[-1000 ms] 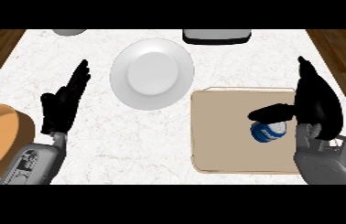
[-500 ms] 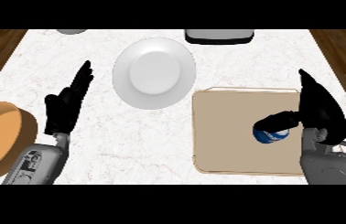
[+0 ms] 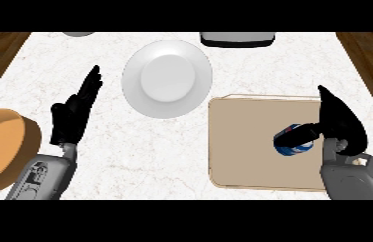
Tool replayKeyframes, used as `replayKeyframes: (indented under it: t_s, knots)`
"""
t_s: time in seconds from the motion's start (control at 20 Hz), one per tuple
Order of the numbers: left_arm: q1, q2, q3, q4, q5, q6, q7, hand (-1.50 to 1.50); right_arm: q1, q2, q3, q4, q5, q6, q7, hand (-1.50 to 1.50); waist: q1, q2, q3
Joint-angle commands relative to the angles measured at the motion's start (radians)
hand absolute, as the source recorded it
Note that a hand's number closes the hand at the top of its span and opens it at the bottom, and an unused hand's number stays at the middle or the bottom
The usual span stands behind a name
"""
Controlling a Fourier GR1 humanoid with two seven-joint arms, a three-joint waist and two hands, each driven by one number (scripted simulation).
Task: Pick the can from the tray and place it in the plate
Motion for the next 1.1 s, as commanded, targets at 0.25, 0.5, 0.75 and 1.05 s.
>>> replayKeyframes:
  t_s: [0.25,0.5,0.75,1.05]
  knots:
    - [-0.015,0.027,0.028,-0.026,0.005,-0.045,0.042,0.0,0.069,0.061,-0.025,0.023,0.038,0.056,0.143,-1.5,0.003,-0.001,0.001]
    - [-0.001,-0.028,0.016,-0.003,-0.038,-0.018,0.006,0.0,0.029,0.034,-0.051,0.017,0.087,0.078,0.093,1.5,0.002,0.001,0.001]
    - [0.019,0.015,0.072,-0.001,0.004,-0.086,-0.01,0.0,0.056,0.049,-0.047,0.059,0.172,0.05,0.038,1.5,0.007,0.001,0.001]
    - [-0.028,-0.054,0.053,0.003,-0.065,-0.029,0.021,0.0,0.157,0.117,0.049,0.028,0.272,0.002,-0.076,1.5,0.001,0.001,0.001]
